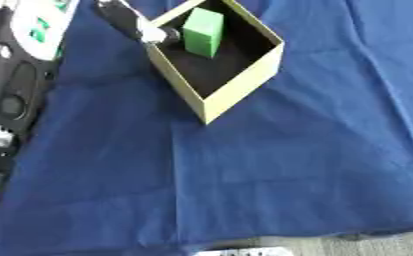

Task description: Pick up objects on the table and place them in the box.

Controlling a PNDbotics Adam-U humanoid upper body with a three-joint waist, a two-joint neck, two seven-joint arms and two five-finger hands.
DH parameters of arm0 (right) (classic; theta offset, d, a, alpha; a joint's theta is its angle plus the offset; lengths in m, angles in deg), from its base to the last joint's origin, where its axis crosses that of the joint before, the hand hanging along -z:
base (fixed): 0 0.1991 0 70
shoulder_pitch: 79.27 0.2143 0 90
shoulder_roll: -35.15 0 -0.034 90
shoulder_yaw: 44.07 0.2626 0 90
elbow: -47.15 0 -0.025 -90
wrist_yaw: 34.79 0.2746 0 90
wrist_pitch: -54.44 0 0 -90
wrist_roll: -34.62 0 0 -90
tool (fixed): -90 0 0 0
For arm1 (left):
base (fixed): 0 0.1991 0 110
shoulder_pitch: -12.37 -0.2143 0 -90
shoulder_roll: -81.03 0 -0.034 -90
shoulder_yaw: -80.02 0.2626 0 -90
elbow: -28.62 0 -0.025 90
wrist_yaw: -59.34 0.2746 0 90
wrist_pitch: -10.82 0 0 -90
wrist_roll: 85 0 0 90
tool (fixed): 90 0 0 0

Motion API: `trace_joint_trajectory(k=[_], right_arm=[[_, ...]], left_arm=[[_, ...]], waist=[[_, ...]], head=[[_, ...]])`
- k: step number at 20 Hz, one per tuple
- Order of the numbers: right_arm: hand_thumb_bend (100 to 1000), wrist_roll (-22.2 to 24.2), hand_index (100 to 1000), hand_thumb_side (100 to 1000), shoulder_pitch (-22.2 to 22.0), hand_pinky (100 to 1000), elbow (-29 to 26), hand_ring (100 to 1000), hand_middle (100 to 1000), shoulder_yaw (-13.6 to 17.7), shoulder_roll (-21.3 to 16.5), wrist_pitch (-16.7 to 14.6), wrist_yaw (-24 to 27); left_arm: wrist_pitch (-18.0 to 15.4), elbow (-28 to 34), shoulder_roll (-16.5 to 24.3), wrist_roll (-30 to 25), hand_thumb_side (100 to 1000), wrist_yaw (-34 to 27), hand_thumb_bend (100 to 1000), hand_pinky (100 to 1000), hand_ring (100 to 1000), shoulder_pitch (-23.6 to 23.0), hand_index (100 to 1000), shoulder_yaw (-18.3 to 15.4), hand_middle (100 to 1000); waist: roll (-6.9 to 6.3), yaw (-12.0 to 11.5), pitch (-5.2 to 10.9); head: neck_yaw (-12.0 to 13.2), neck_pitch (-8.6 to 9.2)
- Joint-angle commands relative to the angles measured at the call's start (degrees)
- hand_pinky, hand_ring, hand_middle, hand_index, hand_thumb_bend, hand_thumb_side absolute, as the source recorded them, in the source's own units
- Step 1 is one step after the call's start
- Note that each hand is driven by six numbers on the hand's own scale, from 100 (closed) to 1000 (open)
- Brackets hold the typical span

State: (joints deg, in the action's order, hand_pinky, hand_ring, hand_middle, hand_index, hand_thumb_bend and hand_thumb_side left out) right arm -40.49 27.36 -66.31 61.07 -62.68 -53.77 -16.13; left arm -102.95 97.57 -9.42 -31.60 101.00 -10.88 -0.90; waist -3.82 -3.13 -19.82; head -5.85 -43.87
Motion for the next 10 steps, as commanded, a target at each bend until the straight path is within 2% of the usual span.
trace_joint_trajectory(k=[1, 2, 3, 10], right_arm=[[100, -0.63, 722, 596, 0.44, 876, -1.13, 755, 503, 0.58, -2.38, -0.46, -0.44], [100, -0.77, 723, 593, 0.44, 875, -1.13, 755, 504, 0.56, -2.61, -0.69, -0.44], [100, -0.88, 723, 594, 0.42, 875, -1.13, 755, 504, 0.53, -2.82, -0.94, -0.44], [100, -1.34, 722, 590, 0.65, 874, -1.13, 754, 503, 0.43, -3.31, -1.59, -0.46]], left_arm=[[1.6, 3.96, 7.34, -1.0, 401, -2.3, 473, 954, 954, -0.84, 953, -1.48, 871], [2.05, 4.49, 8.92, -1.34, 350, -2.92, 478, 955, 955, -1.71, 954, -1.7, 873], [2.49, 4.73, 10.17, -1.76, 410, -3.54, 474, 955, 955, -2.44, 955, -1.9, 873], [3.3, 3.22, 15.6, -4.26, 422, -3.89, 517, 962, 962, -6.15, 958, -1.96, 880]], waist=[[0.19, -0.31, 1.4], [0.25, -0.48, 1.43], [0.33, -0.63, 1.46], [0.75, -1.32, 1.47]], head=[[-0.1, -0.25], [-0.15, -0.25], [-0.19, -0.25], [-0.59, -0.25]])
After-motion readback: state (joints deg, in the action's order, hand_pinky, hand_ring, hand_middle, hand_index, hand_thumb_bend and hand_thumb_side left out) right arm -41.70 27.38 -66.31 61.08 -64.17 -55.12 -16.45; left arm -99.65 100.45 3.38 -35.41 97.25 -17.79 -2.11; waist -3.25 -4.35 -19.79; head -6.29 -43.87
